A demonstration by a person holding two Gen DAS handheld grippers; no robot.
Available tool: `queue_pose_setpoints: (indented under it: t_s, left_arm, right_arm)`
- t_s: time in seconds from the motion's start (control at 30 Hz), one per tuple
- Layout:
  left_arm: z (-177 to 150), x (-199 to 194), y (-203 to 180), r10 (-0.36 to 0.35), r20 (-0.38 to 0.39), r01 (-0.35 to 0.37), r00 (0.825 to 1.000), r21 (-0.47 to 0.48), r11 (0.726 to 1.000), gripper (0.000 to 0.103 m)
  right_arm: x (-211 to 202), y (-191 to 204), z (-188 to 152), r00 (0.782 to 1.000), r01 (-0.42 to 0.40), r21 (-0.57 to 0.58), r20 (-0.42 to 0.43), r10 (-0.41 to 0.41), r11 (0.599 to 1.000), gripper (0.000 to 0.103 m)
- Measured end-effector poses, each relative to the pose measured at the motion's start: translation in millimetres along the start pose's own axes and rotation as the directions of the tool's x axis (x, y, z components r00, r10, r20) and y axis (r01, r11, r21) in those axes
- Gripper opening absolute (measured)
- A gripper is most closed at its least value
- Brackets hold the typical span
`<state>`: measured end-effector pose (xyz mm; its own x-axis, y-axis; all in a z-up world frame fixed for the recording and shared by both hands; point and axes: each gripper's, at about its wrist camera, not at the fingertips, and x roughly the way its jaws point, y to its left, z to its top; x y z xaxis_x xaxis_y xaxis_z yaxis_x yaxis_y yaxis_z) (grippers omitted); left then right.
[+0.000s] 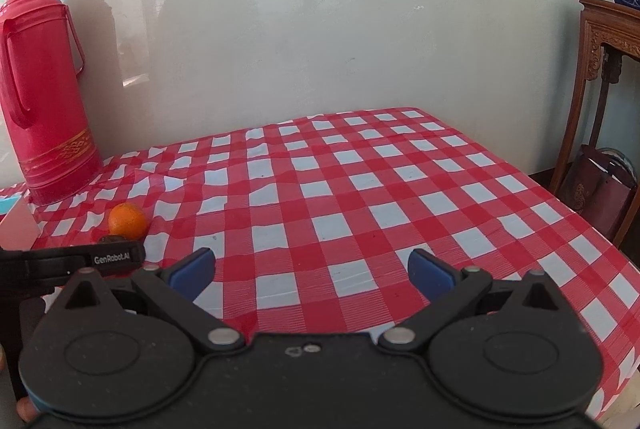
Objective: Organize fruits
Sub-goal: 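Reach to the remaining dark brown piece and grasp it with the left tool, then carry the dark brown piece into the box and open the left tool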
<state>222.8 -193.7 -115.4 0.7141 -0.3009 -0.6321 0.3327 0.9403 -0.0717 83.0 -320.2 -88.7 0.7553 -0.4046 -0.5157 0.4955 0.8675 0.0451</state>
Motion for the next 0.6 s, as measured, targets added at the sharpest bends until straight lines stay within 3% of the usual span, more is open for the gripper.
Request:
queue_pose_setpoints:
  t_s: [0.13, 0.17, 0.2, 0.4, 0.6]
  left_arm:
    - [0.2, 1.4, -0.6, 0.008, 0.004, -0.008, 1.0, 0.004, 1.0, 0.05]
    - [1.6, 3.9, 0.4, 0.012, 0.004, -0.012, 1.0, 0.004, 1.0, 0.041]
    - [2.2, 5.1, 0.6, 0.017, 0.005, -0.017, 1.0, 0.01, 1.0, 0.038]
    - [-0.3, 0.7, -2.6, 0.043, 0.022, -0.044, 0.999, 0.031, 0.999, 0.038]
    - [-2.3, -19.4, -6.2, 0.091, 0.092, -0.098, 0.992, 0.07, 0.993, 0.038]
  right_arm:
    - [1.5, -0.4, -0.8, 1.0, -0.001, 0.002, -0.009, 0.001, 1.0, 0.097]
    - [1.3, -0.8, -0.9, 1.0, -0.003, 0.004, -0.007, 0.003, 1.0, 0.097]
    - [1.3, -1.3, -1.0, 1.0, -0.004, 0.006, -0.007, 0.004, 1.0, 0.097]
    - [2.4, -0.6, -1.2, 1.0, -0.006, 0.014, -0.012, 0.006, 1.0, 0.097]
    - [1.7, 1.4, -0.2, 1.0, -0.002, 0.0, -0.005, 0.002, 1.0, 0.097]
